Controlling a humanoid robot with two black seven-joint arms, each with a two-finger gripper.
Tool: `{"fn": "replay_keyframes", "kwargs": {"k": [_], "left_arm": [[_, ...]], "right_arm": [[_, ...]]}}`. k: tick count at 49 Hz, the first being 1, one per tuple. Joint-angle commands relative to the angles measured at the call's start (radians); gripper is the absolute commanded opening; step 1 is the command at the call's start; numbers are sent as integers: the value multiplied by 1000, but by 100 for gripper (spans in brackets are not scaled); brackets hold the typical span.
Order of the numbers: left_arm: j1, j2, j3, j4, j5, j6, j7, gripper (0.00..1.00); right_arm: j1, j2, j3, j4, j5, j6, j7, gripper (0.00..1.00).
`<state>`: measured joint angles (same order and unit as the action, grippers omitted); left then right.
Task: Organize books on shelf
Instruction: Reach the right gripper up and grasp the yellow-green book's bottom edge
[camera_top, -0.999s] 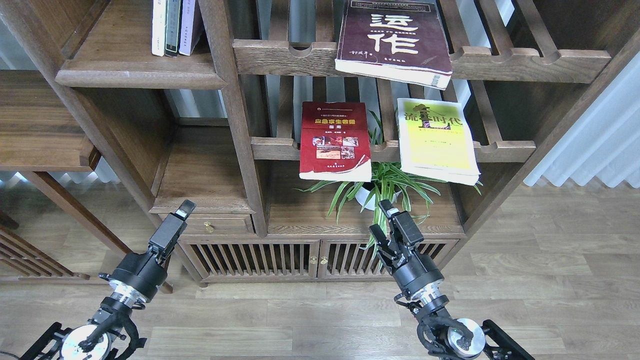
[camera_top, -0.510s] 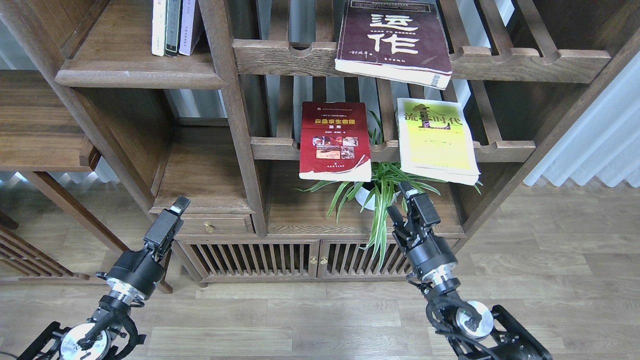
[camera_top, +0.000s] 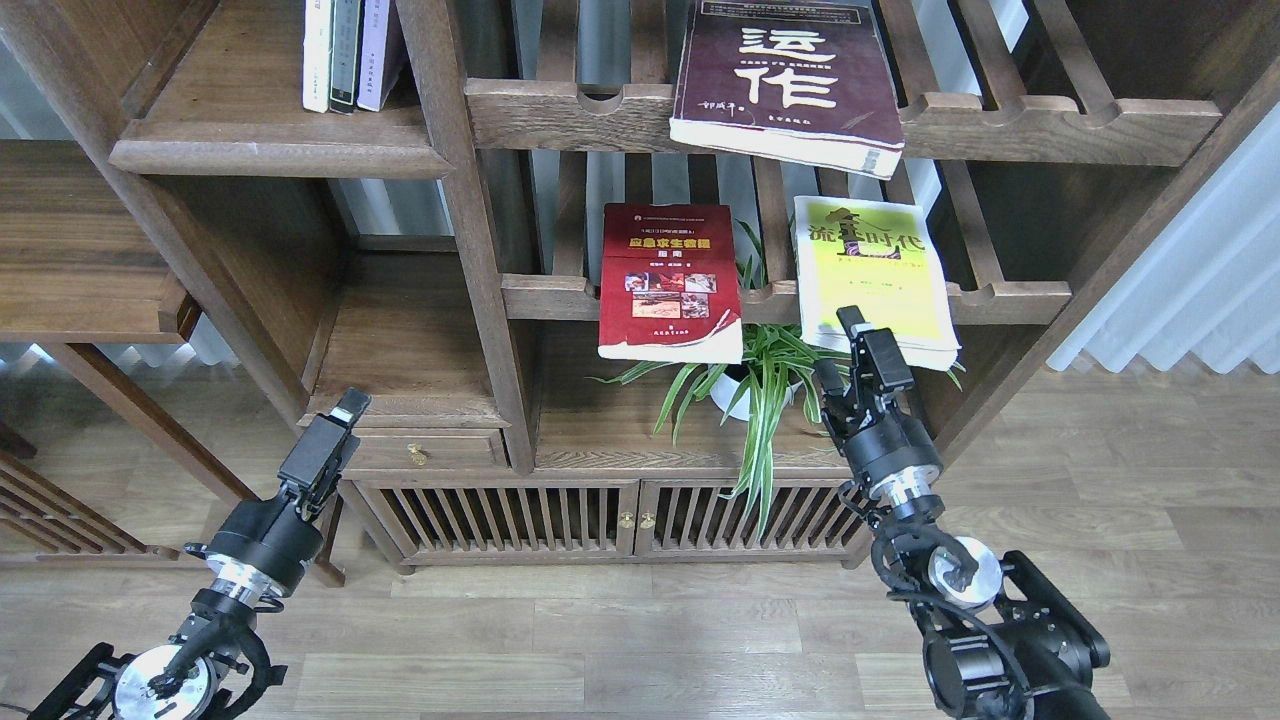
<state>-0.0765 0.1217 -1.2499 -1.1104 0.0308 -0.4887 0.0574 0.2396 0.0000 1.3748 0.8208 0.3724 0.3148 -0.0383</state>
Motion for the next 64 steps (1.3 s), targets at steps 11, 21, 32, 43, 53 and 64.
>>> {"fn": "replay_keyframes", "kwargs": {"k": [11,21,32,43,53,64], "left_arm": [[0,-4,-31,1,0,0,-7,100],[0,-8,-32,1,0,0,-7,100],[-2,-16,-43,3,0,0,-7,100],[-5,-28,-62,17,-2,0,-7,100],[-5,-31,-65,17,-2,0,-5,100],[-2,-30,-54,23,-2,0,-5,100]], "right_arm": [[9,0,24,-2,46,-77,81,69],[18,0,38,1,69,-72,83,50],[15,0,35,1,69,-8,84,9],[12,0,3,1,66,29,84,5],[-5,0,-20,61,97,73,81,5],[-91,0,-26,256,172,132,75,5]]}}
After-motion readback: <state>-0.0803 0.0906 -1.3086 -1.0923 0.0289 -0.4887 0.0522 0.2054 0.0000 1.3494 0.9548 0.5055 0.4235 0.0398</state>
